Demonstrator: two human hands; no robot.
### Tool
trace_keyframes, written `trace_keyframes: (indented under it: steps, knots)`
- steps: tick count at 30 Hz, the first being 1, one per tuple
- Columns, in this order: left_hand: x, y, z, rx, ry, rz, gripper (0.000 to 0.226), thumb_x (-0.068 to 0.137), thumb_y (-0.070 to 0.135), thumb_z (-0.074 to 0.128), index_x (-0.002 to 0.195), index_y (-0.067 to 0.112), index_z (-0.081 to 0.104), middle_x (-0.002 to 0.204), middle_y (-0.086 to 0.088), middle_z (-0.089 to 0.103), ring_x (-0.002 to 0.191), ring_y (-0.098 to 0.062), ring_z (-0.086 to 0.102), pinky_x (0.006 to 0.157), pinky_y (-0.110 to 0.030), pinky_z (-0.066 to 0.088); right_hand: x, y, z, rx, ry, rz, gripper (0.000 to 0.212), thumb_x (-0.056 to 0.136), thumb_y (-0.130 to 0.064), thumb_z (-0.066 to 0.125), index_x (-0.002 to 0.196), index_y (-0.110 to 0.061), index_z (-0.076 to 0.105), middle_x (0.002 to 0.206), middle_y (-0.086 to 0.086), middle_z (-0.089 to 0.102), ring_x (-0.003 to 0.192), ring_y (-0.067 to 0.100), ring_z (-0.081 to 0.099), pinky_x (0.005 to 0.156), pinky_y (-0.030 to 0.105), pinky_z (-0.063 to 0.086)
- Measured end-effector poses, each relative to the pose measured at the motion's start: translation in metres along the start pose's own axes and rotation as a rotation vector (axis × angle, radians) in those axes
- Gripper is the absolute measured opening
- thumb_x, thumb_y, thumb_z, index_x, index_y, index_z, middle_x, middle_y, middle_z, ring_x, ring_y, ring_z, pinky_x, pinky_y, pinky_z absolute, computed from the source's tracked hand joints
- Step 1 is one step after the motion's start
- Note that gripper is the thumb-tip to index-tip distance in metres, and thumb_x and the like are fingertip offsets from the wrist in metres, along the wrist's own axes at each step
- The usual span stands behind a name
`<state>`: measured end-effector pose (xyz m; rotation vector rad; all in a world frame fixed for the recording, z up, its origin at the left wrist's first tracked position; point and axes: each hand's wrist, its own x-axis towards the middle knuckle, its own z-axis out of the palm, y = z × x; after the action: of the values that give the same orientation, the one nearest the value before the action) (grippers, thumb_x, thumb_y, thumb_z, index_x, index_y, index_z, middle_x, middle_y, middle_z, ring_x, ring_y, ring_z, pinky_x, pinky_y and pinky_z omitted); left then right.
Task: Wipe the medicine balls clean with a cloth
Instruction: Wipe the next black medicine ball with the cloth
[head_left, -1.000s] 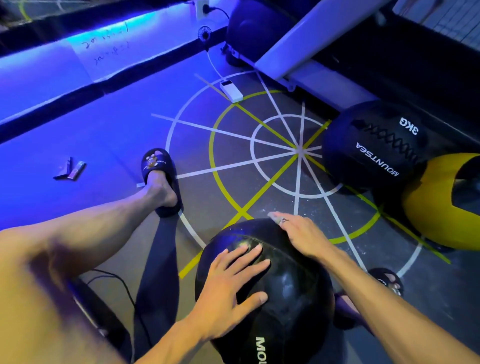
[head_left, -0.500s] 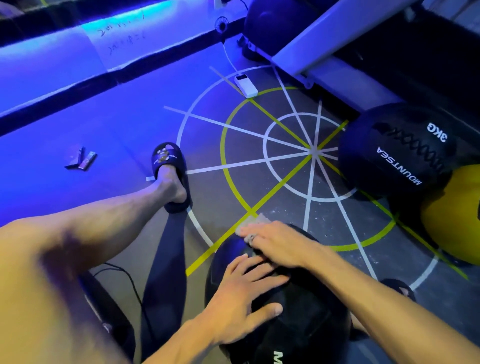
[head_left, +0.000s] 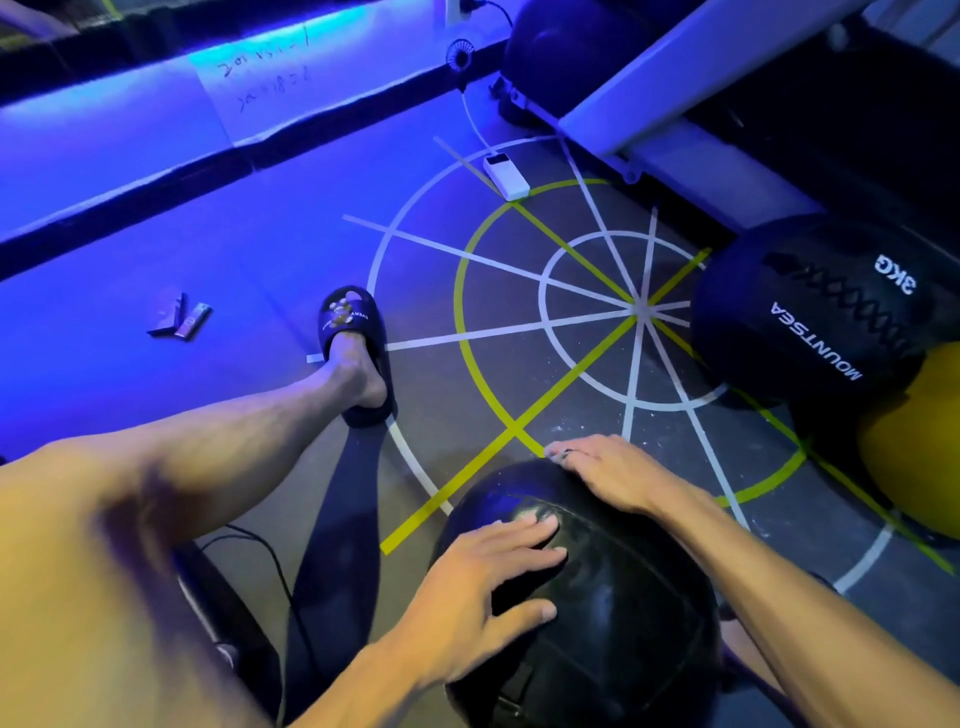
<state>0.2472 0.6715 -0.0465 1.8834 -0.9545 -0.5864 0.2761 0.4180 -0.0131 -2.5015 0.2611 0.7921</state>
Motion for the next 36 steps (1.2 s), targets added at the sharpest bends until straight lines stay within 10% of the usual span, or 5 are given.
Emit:
trace_keyframes:
  steps: [6,17,26,32,36]
  knots:
    - [0.005,0.003,-0.002,-0.077,-0.044,0.018,0.027,0.101,0.036,0.065,0.126,0.033,0.073,0.139,0.025,0.06,0.136,0.007,0.048,0.115,-0.025,0.036,0.012,-0.059,0.024,-0.091,-0.302,-0.288,0.039,0.1,-0.029,0.04,0.126,-0.021,0.068,0.14,-0.005,0.061,0.126,0.016,0.053,0.109,0.034,0.037]
    - [0.014,0.005,-0.005,-0.148,-0.014,-0.004,0.023,0.099,0.022,0.067,0.118,0.026,0.079,0.13,0.02,0.068,0.126,0.007,0.057,0.109,-0.019,0.041,0.015,-0.062,0.023,-0.167,-0.257,-0.267,0.037,0.106,-0.017,0.041,0.134,-0.017,0.065,0.144,0.001,0.059,0.131,0.02,0.049,0.105,0.032,0.034]
    - [0.004,-0.003,-0.009,-0.316,0.324,-0.389,0.027,0.091,0.026,0.079,0.115,0.036,0.074,0.119,0.025,0.071,0.118,0.003,0.062,0.106,-0.027,0.047,-0.046,0.063,0.006,0.385,0.143,0.339,0.047,0.104,-0.044,0.043,0.112,-0.01,0.074,0.111,0.01,0.073,0.096,0.023,0.066,0.092,0.039,0.048]
    - [-0.007,-0.023,-0.012,-0.728,0.131,-1.095,0.132,0.048,0.093,0.075,0.158,0.033,0.032,0.159,0.001,0.042,0.143,-0.028,0.044,0.117,-0.053,0.033,-0.077,0.1,0.058,0.514,0.31,0.419,0.041,0.105,-0.002,0.037,0.14,-0.007,0.057,0.145,0.004,0.055,0.14,0.02,0.045,0.103,0.013,0.03]
    - [-0.009,-0.012,-0.018,-0.834,0.125,-1.082,0.122,0.047,0.09,0.079,0.151,0.038,0.043,0.138,0.0,0.061,0.121,-0.028,0.056,0.098,-0.05,0.046,-0.079,0.082,0.06,0.65,0.409,0.419,0.045,0.105,-0.007,0.034,0.143,-0.016,0.057,0.144,-0.009,0.055,0.14,0.014,0.044,0.103,0.02,0.029]
